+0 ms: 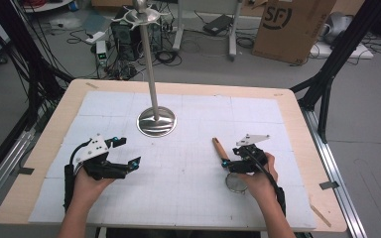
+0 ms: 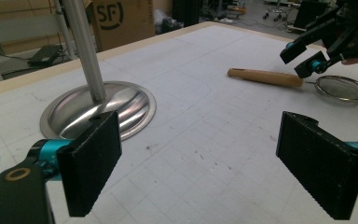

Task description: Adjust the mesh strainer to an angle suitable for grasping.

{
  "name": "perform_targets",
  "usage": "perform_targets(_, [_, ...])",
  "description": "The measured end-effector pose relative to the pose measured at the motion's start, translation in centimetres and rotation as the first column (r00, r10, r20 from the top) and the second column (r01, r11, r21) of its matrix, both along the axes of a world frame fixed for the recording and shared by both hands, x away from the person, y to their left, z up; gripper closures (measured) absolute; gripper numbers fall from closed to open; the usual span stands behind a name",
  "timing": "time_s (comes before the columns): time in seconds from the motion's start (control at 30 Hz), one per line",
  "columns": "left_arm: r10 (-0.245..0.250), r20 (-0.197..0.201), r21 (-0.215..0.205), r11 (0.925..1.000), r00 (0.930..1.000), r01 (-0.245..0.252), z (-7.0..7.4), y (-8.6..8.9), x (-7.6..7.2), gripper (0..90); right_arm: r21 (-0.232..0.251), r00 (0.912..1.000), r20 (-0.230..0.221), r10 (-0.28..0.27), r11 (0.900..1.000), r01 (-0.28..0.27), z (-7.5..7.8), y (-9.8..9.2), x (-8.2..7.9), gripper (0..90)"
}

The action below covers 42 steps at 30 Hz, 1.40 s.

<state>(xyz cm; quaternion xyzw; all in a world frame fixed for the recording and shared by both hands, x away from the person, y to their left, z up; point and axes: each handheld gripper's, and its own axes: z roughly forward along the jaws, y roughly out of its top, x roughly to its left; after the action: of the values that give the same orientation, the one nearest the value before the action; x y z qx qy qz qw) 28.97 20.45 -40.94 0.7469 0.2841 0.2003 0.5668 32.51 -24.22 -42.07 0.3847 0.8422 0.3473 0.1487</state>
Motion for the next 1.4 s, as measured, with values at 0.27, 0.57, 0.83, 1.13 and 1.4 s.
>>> perform_targets(0.27, [-0.003,-0.006,0.007,1.0,1.0,0.003,-0.1,-0.1,0.0,14.7,-0.024,0.9983,-0.058,-0.001,1.0,0.0,-0.5,0.1,0.2,48.5])
perform_targets(0.57, [-0.008,-0.003,0.001,1.0,1.0,0.008,-0.1,-0.1,0.0,14.7,-0.104,0.9942,-0.107,0.014,0.994,-0.025,-0.9,1.1,0.2,58.0])
perform_targets(0.83, [-0.007,-0.006,0.001,1.0,1.0,0.007,-0.1,-0.1,0.1,14.7,-0.099,0.989,-0.134,0.061,0.992,-0.075,-0.5,1.5,0.1,64.9])
perform_targets(1.13, [-0.015,-0.004,0.001,0.9999,0.9999,0.015,-0.1,-0.1,0.0,14.7,-0.122,0.9769,-0.172,0.127,0.981,-0.149,-0.2,2.3,-0.5,62.1])
perform_targets(1.4, [-0.015,-0.003,-0.004,0.9999,0.9999,0.015,-0.1,0.0,0.1,14.7,-0.159,0.9707,-0.204,0.127,0.974,-0.161,-0.2,2.9,-0.1,62.1])
